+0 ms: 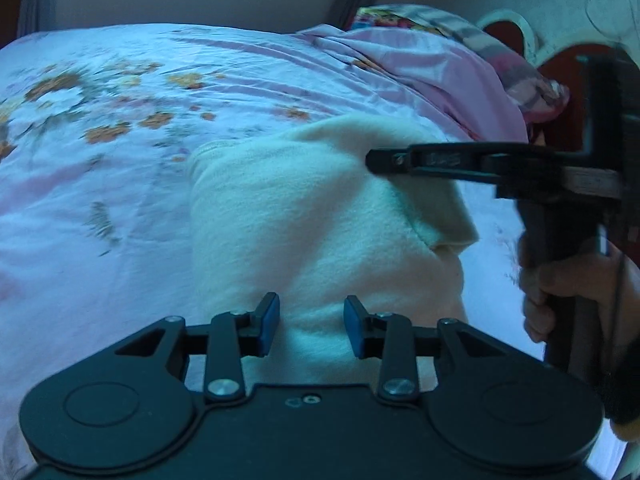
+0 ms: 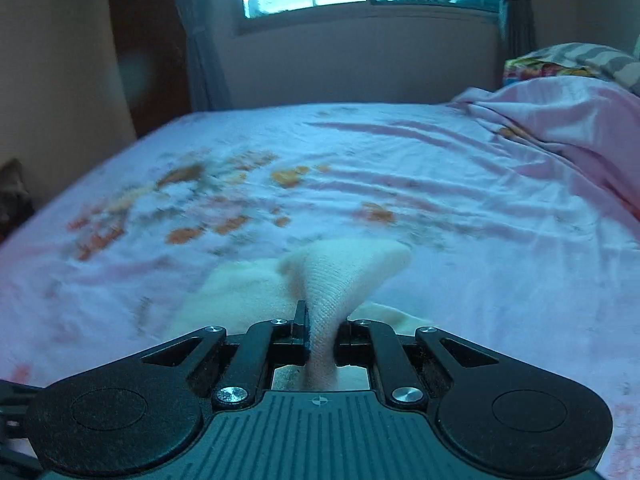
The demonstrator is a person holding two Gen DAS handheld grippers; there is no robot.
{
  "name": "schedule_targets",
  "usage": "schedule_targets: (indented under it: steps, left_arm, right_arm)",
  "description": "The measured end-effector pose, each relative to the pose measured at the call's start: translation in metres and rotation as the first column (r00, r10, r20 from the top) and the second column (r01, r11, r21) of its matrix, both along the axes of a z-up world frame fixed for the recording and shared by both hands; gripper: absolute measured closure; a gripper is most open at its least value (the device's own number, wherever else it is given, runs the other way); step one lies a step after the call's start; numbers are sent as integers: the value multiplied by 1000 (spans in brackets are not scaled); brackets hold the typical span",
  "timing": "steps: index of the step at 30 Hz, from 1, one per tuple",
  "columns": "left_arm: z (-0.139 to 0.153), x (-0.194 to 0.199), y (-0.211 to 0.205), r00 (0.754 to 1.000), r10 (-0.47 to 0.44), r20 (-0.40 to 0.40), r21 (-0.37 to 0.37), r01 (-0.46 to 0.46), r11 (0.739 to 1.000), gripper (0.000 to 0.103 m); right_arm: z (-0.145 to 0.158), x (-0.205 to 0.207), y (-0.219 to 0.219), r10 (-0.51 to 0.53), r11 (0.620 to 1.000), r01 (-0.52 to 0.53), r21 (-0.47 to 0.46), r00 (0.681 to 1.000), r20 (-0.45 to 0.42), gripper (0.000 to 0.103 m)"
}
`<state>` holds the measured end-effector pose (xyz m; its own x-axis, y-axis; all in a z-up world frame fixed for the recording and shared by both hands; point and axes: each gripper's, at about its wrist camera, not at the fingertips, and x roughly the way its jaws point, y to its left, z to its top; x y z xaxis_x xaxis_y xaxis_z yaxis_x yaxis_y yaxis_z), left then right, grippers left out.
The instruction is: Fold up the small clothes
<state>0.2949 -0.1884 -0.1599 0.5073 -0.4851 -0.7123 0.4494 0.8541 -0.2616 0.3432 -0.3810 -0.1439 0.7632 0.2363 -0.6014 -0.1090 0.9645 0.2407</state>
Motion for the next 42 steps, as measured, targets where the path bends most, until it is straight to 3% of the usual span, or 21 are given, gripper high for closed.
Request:
schedule_targets:
  steps: [2,3,4,8,10,12,15,19,20,22,24,25,26,30,32,34,35,37,40,42]
  left_arm:
    - [-8,0,-7,1000,6,-6,49,-6,999,69]
    - [-9,-1,-6,1000,3,-3,48,-3,999,69]
    - [-8,-1,-4,1000,-3,-2,48,3,999,69]
    - [2,-5,10,1000,-8,8,61,7,998,69]
    - [7,-8,21,1000,-5,5,65,4,998,67]
    - [11,-13,32,1000,20,3,81,-20,996,57]
    - [10,-23,47,999,34,-13,86,-33,996,54]
    - [-4,-29,62,991,61,-121,52,-55,997,47]
    - [-8,-30,64,987,61,-150,35,-57,998,46]
    - [-14,-31,65,981,60,-183,15,-58,998,46]
    - [-18,-33,63,982,47,-184,5,-47,999,56]
    - [-20,-33,63,980,54,-189,3,-54,999,61]
    - [-22,-32,62,977,54,-208,-12,-58,998,74]
    - [-14,-37,58,982,44,-185,-20,-49,999,83]
    - [-7,-43,57,987,16,-158,-28,-21,999,83]
    - [-12,-44,54,989,3,-148,14,-1,1000,83]
    - [-20,-43,51,988,5,-155,54,4,999,79]
    - [-29,-44,52,986,-2,-166,61,12,998,76]
    - [-23,-45,54,988,5,-152,78,7,997,70]
    - [-11,-47,58,993,15,-120,76,-6,997,73]
  right_arm:
    - [-36,16,-9,36,993,-15,114,983,-182,94]
    - [-47,16,-11,19,990,13,140,975,-222,94]
    - [-49,12,-14,-1,987,36,158,976,-217,93]
    - [-32,-18,-33,-30,968,76,241,981,-189,69]
    - [-24,-39,-38,-15,967,68,247,978,-208,68]
    - [-21,-63,-40,-14,964,74,257,973,-231,68]
    - [-19,-96,-35,-15,959,88,269,965,-261,68]
    - [-20,-130,-26,-31,958,111,264,957,-290,68]
    - [-21,-135,-23,-28,956,113,272,955,-296,70]
    - [-23,-142,-18,-24,955,113,275,951,-308,83]
    - [-22,-145,-14,-39,960,118,254,954,-298,95]
    - [-22,-145,-13,-40,958,121,261,954,-297,97]
    - [-22,-145,-12,-37,955,123,270,953,-300,97]
    - [-9,-155,-10,-17,966,83,244,965,-260,99]
    - [-4,-164,-12,-33,973,85,216,972,-232,99]
    - [-21,-164,-9,-46,986,88,139,958,-284,100]
    - [-34,-163,-9,-47,986,96,138,945,-325,102]
    - [-43,-165,-9,-49,986,98,132,942,-332,102]
    - [-34,-166,-6,-28,991,66,116,951,-308,102]
    - [-20,-169,-11,-35,988,72,139,967,-252,102]
